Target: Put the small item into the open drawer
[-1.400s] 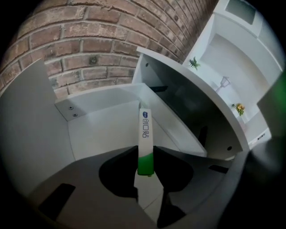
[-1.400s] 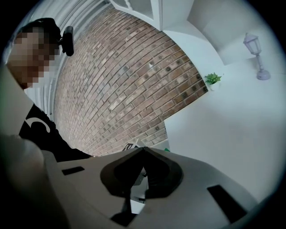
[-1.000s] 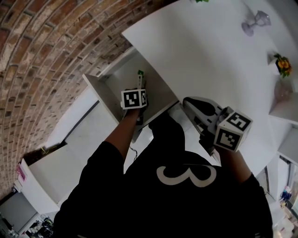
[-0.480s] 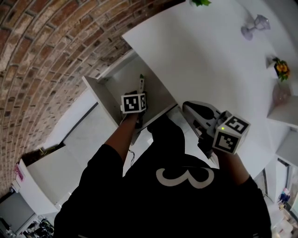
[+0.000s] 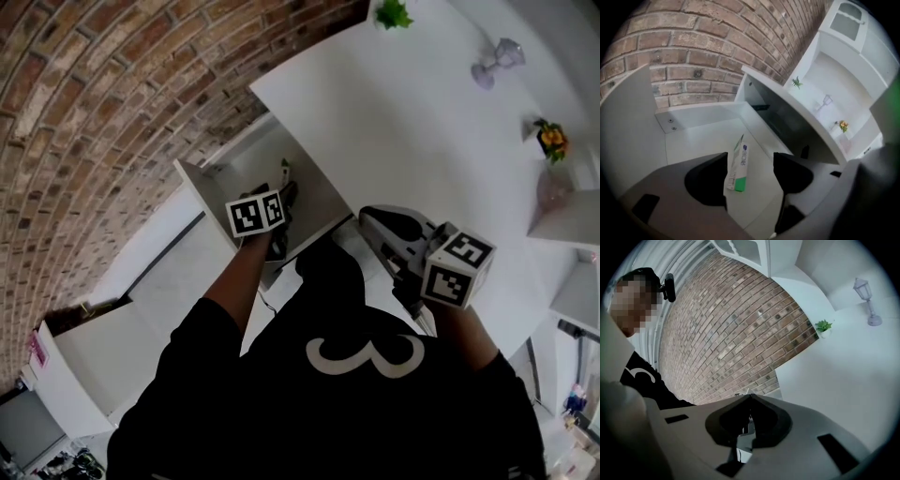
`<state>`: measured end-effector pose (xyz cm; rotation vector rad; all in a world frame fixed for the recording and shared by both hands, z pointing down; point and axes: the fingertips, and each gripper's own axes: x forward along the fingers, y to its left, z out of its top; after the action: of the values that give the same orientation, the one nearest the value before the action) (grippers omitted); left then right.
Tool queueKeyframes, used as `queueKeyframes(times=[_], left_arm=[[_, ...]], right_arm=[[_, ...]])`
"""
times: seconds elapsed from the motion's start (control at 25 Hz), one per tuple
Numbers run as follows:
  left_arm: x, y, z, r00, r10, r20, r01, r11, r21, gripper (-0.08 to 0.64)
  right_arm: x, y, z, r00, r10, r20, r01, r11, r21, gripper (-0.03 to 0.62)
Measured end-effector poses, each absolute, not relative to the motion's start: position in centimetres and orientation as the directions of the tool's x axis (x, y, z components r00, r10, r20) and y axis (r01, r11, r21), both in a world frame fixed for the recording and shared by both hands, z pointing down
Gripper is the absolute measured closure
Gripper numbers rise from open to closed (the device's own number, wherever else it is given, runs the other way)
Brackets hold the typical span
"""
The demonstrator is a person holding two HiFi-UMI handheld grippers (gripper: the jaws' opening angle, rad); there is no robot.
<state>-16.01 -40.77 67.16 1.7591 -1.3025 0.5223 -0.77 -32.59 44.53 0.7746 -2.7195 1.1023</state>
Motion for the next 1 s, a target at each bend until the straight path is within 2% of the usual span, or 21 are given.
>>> queueKeyframes(times=[0.2,0.36,0.72,0.84,1.0], left_arm=[[-14.7,-40.6,59.6,0.464,-0.650,0.603,-0.857,-0.156,0.491,0.272],[-13.2,-39.2,52.7,0.556,-0.672,0.489,-0.799,-0.271,0.537,0.276],[-11.5,-33.0,38.0,0.711,-0.656,0.252,-0.662,-0.506,0.553,0.434],[-11.0,-30.3,33.5,0.745,-0.645,0.167,-0.621,-0.581,0.526,0.525],[-10.7,-27.6,29.3,0.759,-0.641,0.111,-0.609,-0.640,0.469,0.555]], right_arm=[[-1.5,-31.9,41.8,-0.879,-0.405,0.251,-0.471,0.661,-0.584,0.583],[-2.0,-31.4,39.5,-0.892,-0.394,0.221,-0.448,0.703,-0.553,0.583],[-3.4,-29.3,33.8,-0.919,-0.372,0.132,-0.387,0.783,-0.488,0.583],[-3.8,-28.2,31.9,-0.927,-0.362,0.096,-0.364,0.813,-0.454,0.583],[-4.1,-26.9,29.8,-0.936,-0.349,0.058,-0.340,0.845,-0.413,0.583]])
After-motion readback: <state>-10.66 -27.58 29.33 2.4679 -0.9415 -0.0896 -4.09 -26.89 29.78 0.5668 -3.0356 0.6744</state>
